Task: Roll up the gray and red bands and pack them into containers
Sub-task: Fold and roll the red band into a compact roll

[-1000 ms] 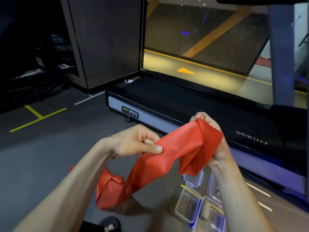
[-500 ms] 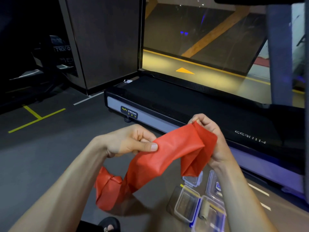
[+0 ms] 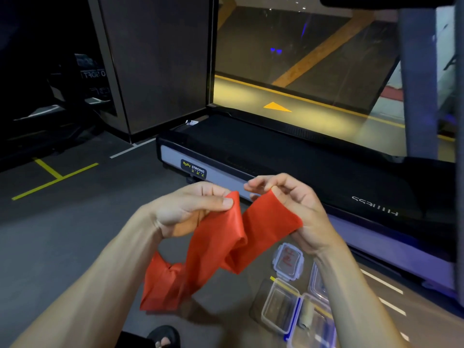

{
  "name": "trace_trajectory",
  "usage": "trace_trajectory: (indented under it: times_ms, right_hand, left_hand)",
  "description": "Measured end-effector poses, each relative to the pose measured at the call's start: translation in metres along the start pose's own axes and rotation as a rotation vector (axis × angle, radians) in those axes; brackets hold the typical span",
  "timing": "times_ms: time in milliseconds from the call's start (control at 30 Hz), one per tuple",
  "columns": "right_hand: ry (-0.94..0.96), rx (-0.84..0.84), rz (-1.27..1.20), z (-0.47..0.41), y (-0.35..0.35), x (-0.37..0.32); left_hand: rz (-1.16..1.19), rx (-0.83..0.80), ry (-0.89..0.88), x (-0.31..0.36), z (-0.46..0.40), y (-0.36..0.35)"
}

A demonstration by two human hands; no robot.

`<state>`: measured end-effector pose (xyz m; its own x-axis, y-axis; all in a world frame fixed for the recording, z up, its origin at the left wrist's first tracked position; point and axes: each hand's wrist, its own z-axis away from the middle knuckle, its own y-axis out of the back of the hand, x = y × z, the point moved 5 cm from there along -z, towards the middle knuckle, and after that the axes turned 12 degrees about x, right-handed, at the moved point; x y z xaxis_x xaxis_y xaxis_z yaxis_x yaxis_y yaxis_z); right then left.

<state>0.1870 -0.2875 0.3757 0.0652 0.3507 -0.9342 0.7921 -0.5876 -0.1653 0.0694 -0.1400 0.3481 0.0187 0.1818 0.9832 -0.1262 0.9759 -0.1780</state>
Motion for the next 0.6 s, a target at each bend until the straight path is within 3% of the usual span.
trace_trajectory:
  times_ms: [367,600]
  right_hand:
    - [0.023,-0.184,0.484,0.007,-0.021,0.008]
    - [0.061,-0.246,0.569,0.007,-0.019,0.008]
  left_hand:
    - [-0.311,-0.017,0.072,-0.008,-0.001,-0.004]
    - [-0.402,-0.022,0.065,-0.008,0.002,-0.006]
